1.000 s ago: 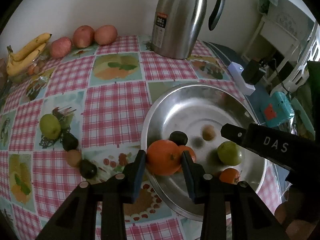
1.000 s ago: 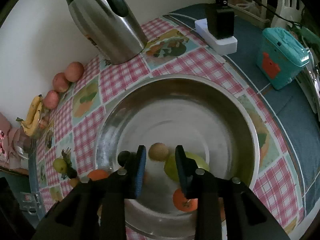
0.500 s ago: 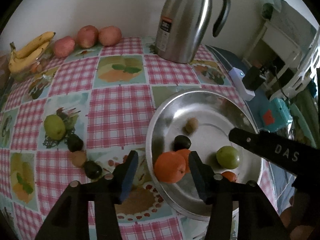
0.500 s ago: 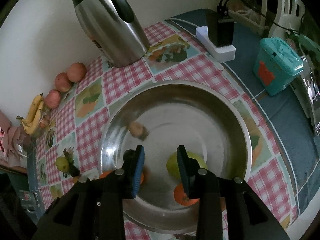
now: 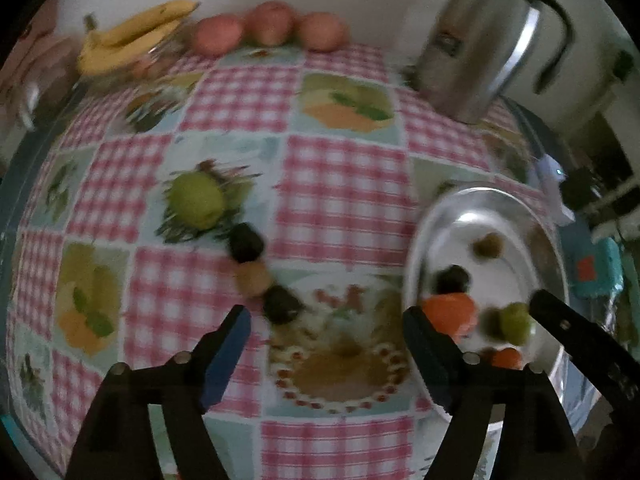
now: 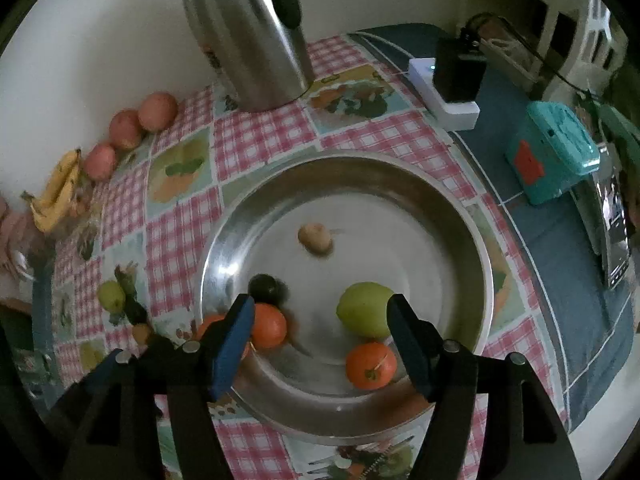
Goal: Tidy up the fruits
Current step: 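Open the right tool to drop the kiwi while the left tool releases the orange onto the plate, then withdraw both open tools from the plate back toward the fruit row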
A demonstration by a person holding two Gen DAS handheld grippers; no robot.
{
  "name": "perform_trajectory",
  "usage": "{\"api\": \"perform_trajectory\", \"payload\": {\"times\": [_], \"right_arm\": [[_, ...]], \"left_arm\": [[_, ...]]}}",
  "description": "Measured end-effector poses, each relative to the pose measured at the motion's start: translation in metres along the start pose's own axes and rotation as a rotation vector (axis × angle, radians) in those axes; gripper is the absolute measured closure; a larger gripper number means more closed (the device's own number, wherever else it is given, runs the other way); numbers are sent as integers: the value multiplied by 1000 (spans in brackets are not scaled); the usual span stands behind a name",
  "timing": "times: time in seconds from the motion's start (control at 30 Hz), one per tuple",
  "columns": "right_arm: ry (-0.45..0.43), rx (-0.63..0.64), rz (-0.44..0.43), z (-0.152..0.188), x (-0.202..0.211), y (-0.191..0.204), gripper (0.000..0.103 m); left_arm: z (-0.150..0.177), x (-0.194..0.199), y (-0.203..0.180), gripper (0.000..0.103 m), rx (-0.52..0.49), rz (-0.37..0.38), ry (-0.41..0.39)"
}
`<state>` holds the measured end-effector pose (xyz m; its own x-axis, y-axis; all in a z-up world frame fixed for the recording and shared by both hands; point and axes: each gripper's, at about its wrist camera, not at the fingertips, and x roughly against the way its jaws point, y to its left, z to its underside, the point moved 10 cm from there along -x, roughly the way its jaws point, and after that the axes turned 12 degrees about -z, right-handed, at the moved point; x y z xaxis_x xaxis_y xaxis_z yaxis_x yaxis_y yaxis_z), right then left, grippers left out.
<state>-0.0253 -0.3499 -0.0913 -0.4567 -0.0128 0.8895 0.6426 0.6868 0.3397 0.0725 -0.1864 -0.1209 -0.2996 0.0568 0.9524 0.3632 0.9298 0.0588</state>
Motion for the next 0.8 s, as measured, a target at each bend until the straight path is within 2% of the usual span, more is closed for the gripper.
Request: {"api": "perform_trajectory", "payload": {"times": [0.07,0.13,0.17,0.2,0.63,0.7,0.8], "right_arm": [[4,15,10,1,0,2,33],[6,32,20,2,0,4,28],[7,39,24,2,0,6,23],[7,47,26,2,0,7,23],[2,132,30,4,-2,27,21],[-1,136,32,5,-2,30,2],[-8,141,31,4,-2,31,1]], "left_arm": [[-1,-4,12,13,27,-21,8],[-2,-5,23,5,49,-40,8],[-2,-5,27,4,56,-46,7],[-3,-4,32,2,66,-51,6],[-14,12,61,0,117,-90,-50],[-16,13,63,0,118,-90,-55],[-17,16,67,0,124,-90,-62]]}}
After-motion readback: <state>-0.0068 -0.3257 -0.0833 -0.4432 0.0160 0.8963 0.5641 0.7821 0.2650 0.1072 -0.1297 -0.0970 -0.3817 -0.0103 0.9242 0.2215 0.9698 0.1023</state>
